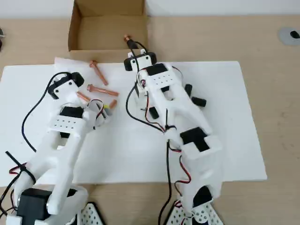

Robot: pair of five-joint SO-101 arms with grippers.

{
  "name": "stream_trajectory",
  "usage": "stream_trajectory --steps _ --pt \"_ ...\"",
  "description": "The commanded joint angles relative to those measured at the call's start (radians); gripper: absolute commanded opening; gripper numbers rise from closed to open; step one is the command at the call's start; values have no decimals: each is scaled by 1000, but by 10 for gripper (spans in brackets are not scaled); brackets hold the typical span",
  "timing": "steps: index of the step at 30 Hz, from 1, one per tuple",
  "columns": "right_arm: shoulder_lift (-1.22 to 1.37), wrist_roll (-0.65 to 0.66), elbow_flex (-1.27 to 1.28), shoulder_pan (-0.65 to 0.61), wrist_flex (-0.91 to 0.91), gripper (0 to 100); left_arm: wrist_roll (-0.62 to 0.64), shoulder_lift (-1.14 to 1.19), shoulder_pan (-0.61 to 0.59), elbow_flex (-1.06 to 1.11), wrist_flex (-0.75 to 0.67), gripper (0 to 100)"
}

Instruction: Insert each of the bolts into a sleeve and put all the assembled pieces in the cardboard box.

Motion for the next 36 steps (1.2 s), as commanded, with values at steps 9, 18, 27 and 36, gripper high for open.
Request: stream_trajectory --steps 9,18,27,36 --pt "-10 32 -12 -44 110 155 -34 -18 2 -5 -8 239" --pt "-134 81 62 -41 120 155 -34 -18 3 -6 -9 239" --pt "-260 183 94 -65 124 155 -34 -19 29 -9 -9 239" --pt "-257 199 133 -162 124 155 -35 -22 28 -5 -8 239"
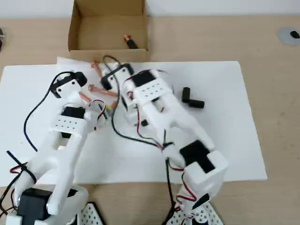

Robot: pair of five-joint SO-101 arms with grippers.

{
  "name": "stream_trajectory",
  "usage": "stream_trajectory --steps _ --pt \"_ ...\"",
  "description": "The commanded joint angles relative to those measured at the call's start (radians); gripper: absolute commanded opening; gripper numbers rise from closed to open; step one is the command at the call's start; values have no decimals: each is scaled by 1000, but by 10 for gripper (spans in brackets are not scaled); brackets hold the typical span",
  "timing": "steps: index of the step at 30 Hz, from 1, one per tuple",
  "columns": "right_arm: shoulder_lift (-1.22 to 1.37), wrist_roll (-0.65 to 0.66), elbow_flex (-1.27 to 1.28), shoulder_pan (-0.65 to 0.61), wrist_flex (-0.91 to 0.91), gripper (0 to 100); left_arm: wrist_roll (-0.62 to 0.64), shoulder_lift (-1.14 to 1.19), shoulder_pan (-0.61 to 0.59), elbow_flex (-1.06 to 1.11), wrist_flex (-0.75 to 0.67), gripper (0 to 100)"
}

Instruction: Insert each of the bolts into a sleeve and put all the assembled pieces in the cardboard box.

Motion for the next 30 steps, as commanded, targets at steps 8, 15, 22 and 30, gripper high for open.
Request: stream_trajectory --steps 8,15,22,30 --pt "-48 -35 93 -13 -92 155 -8 -22 11 -5 -6 239" --pt "-47 -37 116 -13 -126 153 -8 -22 11 -5 -6 239" --pt "-47 -35 117 -12 -138 152 -8 -22 12 -5 -6 239" --pt "7 -34 105 -7 -167 97 -8 -22 12 -5 8 239"
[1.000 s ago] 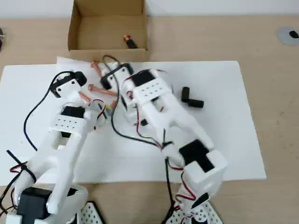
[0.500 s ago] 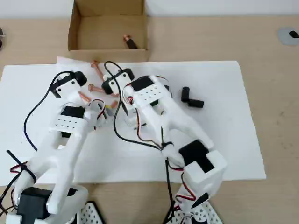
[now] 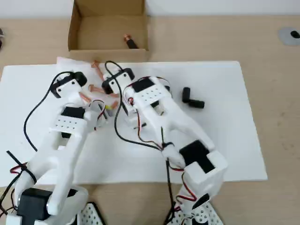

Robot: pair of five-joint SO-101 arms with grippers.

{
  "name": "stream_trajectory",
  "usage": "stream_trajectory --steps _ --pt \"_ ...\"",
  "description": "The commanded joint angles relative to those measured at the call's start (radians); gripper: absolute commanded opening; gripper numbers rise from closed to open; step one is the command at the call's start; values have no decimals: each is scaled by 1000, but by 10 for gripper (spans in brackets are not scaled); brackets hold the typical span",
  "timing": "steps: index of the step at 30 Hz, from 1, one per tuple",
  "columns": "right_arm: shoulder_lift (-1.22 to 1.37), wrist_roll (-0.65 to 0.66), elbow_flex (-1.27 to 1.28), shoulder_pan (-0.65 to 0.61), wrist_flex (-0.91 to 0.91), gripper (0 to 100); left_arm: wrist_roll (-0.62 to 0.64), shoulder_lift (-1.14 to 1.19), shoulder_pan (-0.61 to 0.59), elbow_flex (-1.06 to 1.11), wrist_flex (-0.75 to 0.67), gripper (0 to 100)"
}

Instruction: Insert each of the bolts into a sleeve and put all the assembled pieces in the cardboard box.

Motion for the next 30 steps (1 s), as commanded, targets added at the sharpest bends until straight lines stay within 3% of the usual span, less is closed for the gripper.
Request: stream_trajectory --steps 1,19,23,30 --pt "18 -5 -21 -4 -17 92 -9 -22 12 -5 11 239" --pt "61 -3 -130 51 60 12 -28 -25 6 -9 15 239" --pt "-28 0 -176 47 137 12 -26 -44 5 -37 64 239" --pt "-199 5 -140 58 103 12 -29 -124 8 -14 71 239"
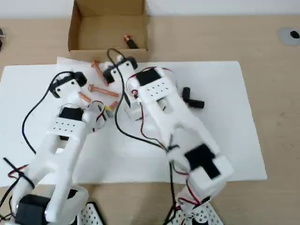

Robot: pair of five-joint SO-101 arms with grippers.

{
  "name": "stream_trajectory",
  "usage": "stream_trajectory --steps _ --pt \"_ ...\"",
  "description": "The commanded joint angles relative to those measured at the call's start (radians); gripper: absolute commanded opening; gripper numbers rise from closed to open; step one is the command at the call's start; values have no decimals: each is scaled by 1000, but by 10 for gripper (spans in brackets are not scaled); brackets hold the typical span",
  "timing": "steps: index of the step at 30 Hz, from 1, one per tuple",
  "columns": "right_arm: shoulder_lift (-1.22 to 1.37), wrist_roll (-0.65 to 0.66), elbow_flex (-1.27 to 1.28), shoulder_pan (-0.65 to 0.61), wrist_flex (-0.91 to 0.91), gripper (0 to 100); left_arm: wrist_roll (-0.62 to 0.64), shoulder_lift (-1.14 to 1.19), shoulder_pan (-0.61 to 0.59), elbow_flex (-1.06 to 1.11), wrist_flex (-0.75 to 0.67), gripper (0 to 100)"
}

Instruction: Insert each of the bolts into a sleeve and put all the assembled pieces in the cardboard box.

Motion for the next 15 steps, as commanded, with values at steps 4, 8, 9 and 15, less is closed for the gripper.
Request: stream_trajectory --steps 4,8,9,15 --pt "-107 46 15 31 -69 12 -172 -41 11 -49 -8 239" --pt "-107 49 18 33 -69 12 -623 4 -20 -78 -64 239" --pt "-107 49 18 33 -69 12 -755 22 -31 -95 -60 239" --pt "-107 51 16 33 -69 12 -1120 162 -43 -253 98 240"
